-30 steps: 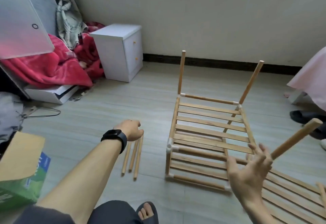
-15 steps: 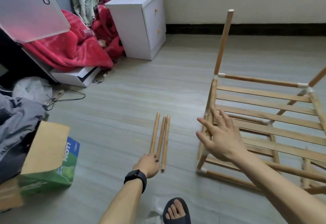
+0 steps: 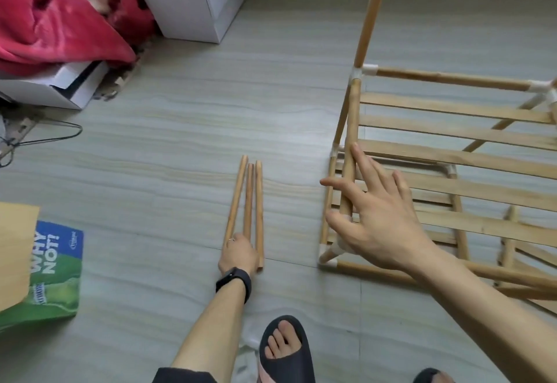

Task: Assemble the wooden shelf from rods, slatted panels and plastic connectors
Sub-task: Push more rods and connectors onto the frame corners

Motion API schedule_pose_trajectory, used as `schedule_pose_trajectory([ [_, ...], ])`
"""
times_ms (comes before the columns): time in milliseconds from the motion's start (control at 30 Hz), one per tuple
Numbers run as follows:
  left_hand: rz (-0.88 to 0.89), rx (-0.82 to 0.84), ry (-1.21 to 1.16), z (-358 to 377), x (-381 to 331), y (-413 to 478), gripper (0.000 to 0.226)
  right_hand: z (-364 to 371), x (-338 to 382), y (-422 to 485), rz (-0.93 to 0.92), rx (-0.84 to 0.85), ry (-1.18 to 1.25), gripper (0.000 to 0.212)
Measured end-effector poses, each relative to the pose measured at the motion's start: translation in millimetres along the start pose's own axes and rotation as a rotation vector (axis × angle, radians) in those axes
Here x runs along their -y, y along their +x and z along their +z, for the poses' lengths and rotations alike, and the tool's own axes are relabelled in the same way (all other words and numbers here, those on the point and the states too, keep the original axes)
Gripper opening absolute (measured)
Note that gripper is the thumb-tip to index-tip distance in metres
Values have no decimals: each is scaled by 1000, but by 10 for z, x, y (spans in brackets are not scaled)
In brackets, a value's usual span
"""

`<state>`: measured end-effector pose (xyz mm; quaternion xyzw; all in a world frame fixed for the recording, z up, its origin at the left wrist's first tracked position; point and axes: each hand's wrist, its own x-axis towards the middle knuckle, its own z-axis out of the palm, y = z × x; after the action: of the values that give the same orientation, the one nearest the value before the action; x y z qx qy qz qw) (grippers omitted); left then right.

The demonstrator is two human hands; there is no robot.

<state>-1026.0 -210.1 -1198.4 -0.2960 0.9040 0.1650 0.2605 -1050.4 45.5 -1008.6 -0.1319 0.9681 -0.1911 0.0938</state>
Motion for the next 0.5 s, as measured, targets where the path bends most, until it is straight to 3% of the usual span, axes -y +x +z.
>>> schedule_pose_trajectory([
  [133,-69,100,-355,-318,-47,-42,33,-40,35,-10,18,8,8,64],
  [267,80,137,-774,-707,-109,-394,25,-97,21,-44,11,13,28,66],
  [367,306,137,-854,-990,-173,-813,16,-135,-75,-152,-21,13,32,62],
  [500,578,120,-765,-1271,-339,-1437,11,-185,-145,-419,-45,14,71,60],
])
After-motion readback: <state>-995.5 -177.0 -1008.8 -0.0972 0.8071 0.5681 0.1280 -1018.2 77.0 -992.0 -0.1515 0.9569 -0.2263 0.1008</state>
